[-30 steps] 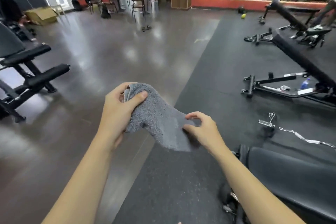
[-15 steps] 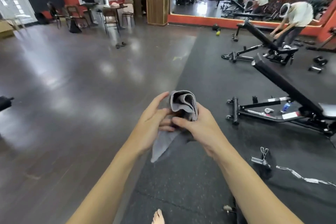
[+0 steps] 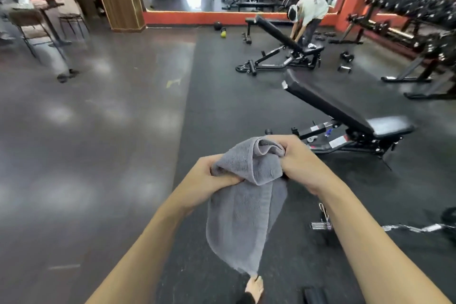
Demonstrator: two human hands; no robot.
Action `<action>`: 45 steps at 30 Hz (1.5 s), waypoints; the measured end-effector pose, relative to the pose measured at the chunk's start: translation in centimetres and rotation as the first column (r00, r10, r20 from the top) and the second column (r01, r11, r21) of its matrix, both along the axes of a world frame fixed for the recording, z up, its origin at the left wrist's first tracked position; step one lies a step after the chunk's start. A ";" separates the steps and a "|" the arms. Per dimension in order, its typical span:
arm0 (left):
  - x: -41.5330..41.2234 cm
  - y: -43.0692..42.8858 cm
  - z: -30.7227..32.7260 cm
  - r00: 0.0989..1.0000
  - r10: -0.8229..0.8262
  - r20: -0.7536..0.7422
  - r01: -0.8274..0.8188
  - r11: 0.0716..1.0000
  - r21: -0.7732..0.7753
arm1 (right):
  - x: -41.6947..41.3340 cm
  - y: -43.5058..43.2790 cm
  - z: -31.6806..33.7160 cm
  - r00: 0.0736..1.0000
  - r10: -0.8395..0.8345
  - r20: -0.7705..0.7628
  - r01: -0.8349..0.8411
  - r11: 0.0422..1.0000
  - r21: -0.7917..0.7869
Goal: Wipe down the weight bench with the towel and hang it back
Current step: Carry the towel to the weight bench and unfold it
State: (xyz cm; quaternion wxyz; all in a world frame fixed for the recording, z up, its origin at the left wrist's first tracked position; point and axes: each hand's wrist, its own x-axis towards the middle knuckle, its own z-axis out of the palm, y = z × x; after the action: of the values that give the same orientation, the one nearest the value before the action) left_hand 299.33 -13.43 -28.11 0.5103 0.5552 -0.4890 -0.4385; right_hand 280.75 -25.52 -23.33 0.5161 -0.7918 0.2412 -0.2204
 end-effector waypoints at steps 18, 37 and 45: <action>2.9 -47.0 2.3 0.927 0.374 0.044 -0.355 0.907 -0.225 | 7.4 -38.4 -7.8 0.781 -0.475 0.405 0.614 0.699 -0.365; 6.0 -89.3 0.4 0.988 0.152 -0.032 -0.149 0.985 0.085 | 13.7 -75.2 -13.1 0.587 -0.675 0.448 0.657 0.720 0.223; 3.2 -105.0 -2.9 0.996 -0.046 0.082 0.031 0.985 0.172 | 8.0 -90.4 -14.9 0.372 -0.909 0.187 0.638 0.396 0.661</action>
State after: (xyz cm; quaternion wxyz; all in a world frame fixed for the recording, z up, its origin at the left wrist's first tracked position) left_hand 302.50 -118.45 -31.02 0.4311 0.6054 -0.4817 -0.4644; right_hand 288.76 -115.96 -38.21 0.5627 -0.3186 0.4924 -0.5826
